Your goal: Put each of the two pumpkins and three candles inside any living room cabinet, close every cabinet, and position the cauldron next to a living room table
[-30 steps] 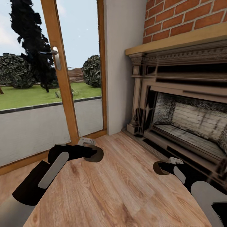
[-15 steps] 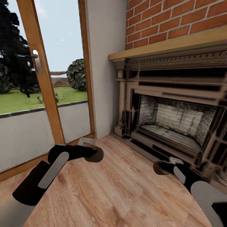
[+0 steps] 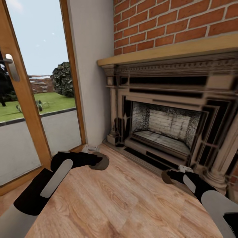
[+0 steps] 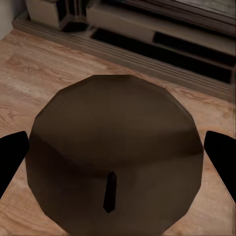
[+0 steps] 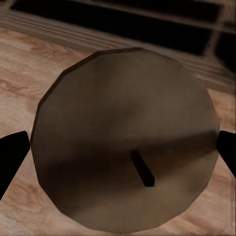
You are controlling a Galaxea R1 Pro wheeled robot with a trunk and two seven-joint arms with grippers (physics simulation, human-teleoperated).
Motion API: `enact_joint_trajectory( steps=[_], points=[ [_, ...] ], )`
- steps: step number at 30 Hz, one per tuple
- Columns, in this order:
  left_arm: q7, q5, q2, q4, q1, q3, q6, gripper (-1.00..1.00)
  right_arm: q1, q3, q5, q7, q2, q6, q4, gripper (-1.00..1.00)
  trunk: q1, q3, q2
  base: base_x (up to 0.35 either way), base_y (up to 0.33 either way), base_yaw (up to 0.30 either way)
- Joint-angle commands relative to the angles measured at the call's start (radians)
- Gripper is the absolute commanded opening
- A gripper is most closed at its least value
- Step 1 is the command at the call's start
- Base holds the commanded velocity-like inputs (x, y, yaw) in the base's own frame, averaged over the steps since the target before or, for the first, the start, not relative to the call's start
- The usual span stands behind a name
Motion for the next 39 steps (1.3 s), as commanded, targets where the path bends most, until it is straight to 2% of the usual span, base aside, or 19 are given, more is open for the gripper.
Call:
enact_joint_trajectory(
  steps=[1, 7, 11, 15, 20, 24, 30, 35, 39],
  points=[
    [0.01, 0.01, 0.001, -0.001, -0.001, -0.002, 0.002, -1.0, 0.0, 0.009, -0.006, 0.001, -0.002, 0.004, -0.002, -1.0, -0.004, 0.002, 0.007, 0.0, 0.0, -0.291],
    [0.01, 0.01, 0.001, -0.001, -0.001, -0.001, 0.002, -1.0, 0.006, 0.01, -0.002, 0.021, -0.012, 0.004, -0.004, -1.0, -0.027, 0.022, 0.049, 0.0, 0.0, -0.291],
    [0.01, 0.009, 0.001, -0.001, -0.001, -0.001, 0.002, -1.0, 0.008, 0.009, -0.004, 0.087, -0.044, 0.007, -0.003, -1.0, -0.042, 0.036, 0.077, 0.0, 0.0, -0.281],
    [0.011, 0.009, 0.001, -0.001, -0.001, -0.006, 0.002, -1.0, 0.043, 0.008, -0.007, 0.161, -0.091, 0.007, -0.003, -1.0, -0.058, 0.052, 0.105, 0.0, 0.0, -0.272],
    [0.012, 0.009, 0.0, -0.001, 0.0, -0.013, 0.002, -1.0, 0.06, 0.006, -0.006, 0.19, -0.112, 0.03, -0.002, -1.0, -0.077, 0.072, 0.14, 0.0, 0.0, -0.259],
    [0.009, 0.009, -0.001, -0.001, -0.001, -0.015, 0.002, -1.0, 0.064, 0.005, -0.006, 0.197, -0.139, 0.069, -0.003, -1.0, -0.092, 0.088, 0.168, 0.0, 0.0, -0.25],
    [0.005, 0.01, -0.003, 0.001, -0.002, -0.015, 0.002, -1.0, 0.064, 0.005, -0.006, 0.198, -0.149, 0.081, -0.003, -1.0, -0.115, 0.112, 0.21, 0.0, 0.0, -0.253],
    [0.005, 0.01, -0.026, 0.046, -0.002, -0.015, 0.002, -1.0, 0.065, 0.005, -0.006, 0.199, -0.152, 0.084, -0.002, -1.0, -0.134, 0.132, 0.245, 0.0, 0.0, -0.266],
    [0.005, 0.011, -0.047, 0.127, -0.002, -0.017, 0.002, -1.0, 0.065, 0.005, -0.006, 0.198, -0.152, 0.085, -0.002, -1.0, -0.15, 0.147, 0.273, 0.0, 0.0, -0.271]
  ],
)
